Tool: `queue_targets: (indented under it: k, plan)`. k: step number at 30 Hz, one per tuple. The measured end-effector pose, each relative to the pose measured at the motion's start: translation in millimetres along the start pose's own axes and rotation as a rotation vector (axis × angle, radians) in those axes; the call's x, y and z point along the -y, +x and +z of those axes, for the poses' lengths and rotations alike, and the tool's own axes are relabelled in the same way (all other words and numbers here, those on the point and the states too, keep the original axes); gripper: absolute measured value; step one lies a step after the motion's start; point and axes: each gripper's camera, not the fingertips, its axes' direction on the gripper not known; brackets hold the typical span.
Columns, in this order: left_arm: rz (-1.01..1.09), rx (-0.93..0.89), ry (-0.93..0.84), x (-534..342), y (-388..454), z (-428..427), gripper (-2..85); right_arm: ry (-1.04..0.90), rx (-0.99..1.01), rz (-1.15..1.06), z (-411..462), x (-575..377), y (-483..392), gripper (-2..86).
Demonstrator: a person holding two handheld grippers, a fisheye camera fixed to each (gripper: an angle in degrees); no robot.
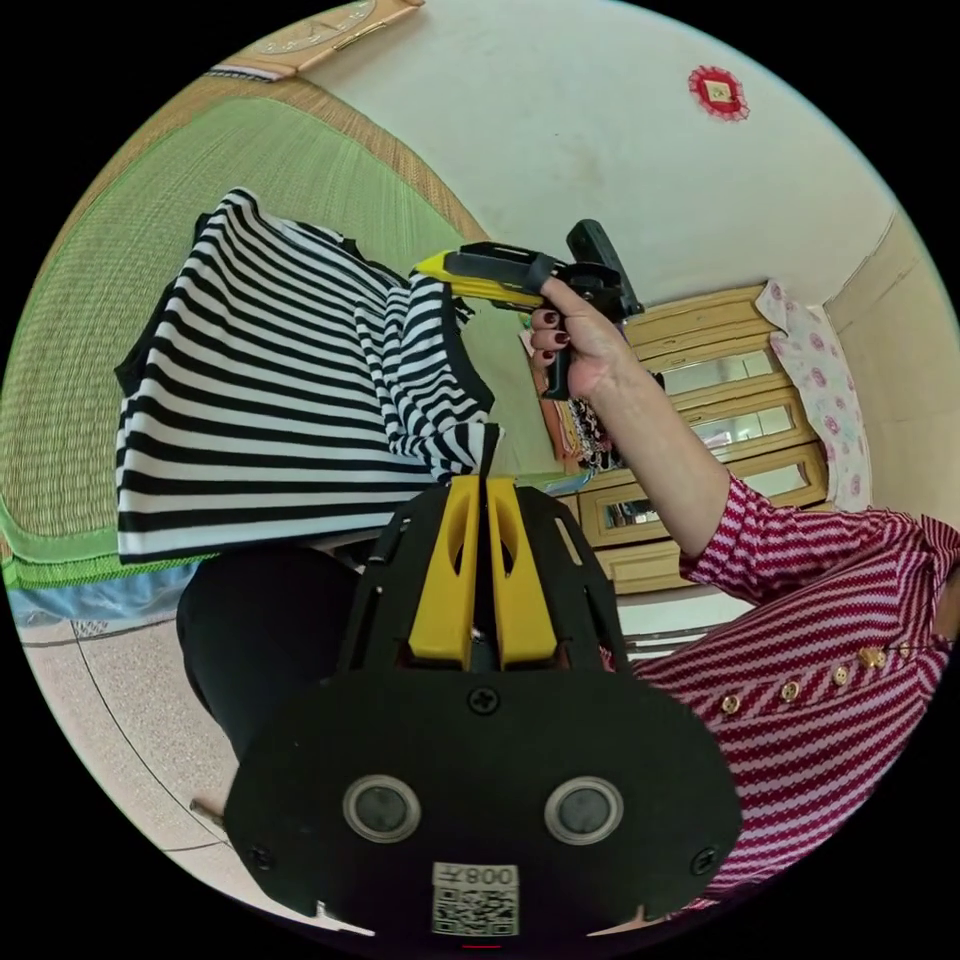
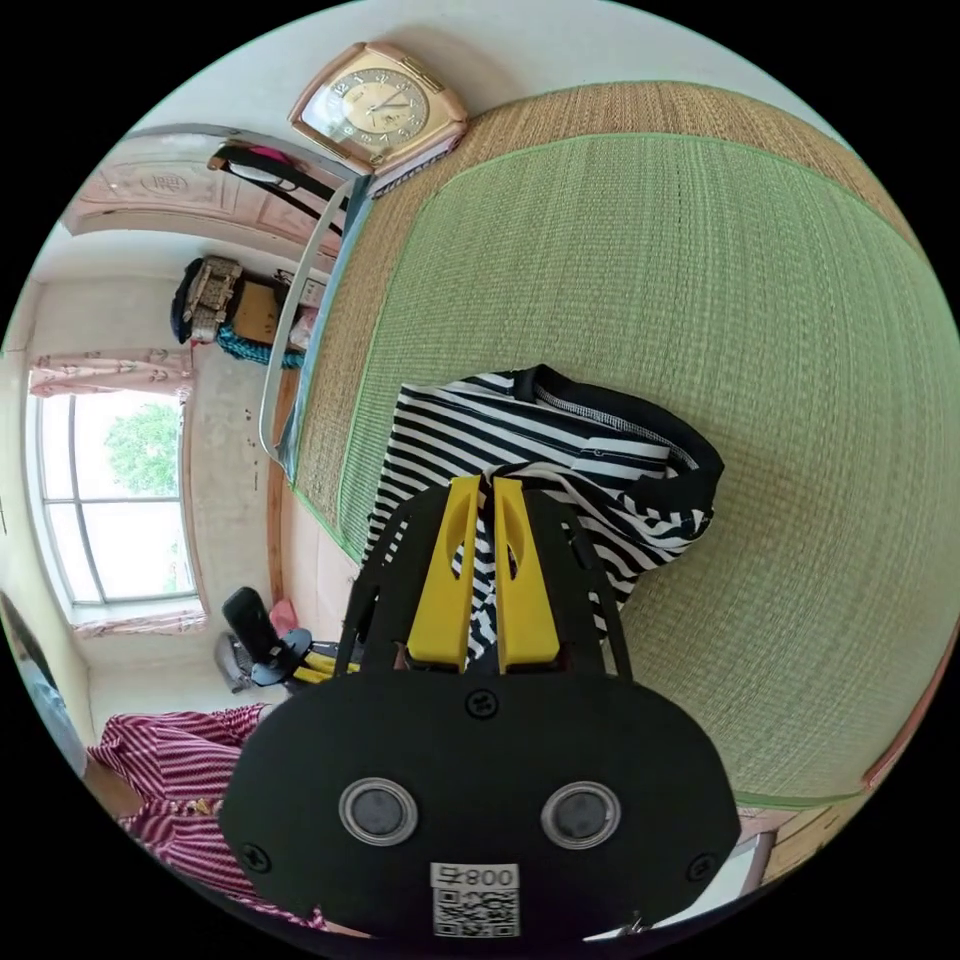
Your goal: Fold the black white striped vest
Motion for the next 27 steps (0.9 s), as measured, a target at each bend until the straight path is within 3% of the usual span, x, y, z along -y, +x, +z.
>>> queue_targets:
  k: [8,19,27]
  plan:
    - [0.012,-0.019,-0.091,9.7,4.4,6.2,0.9,0.050,0.011,0.028,-20.0,-19.4,17.4,2.6]
    - [0.030,-0.033,-0.108,17.2,12.5,26.1,0.9,-0.144,-0.341,-0.075,120.0,40.2,-63.0,4.5]
    - [0.039,-0.051,-0.116,15.4,8.7,33.4,0.9,-0.110,-0.364,-0.065,130.0,43.7,-76.9,7.6]
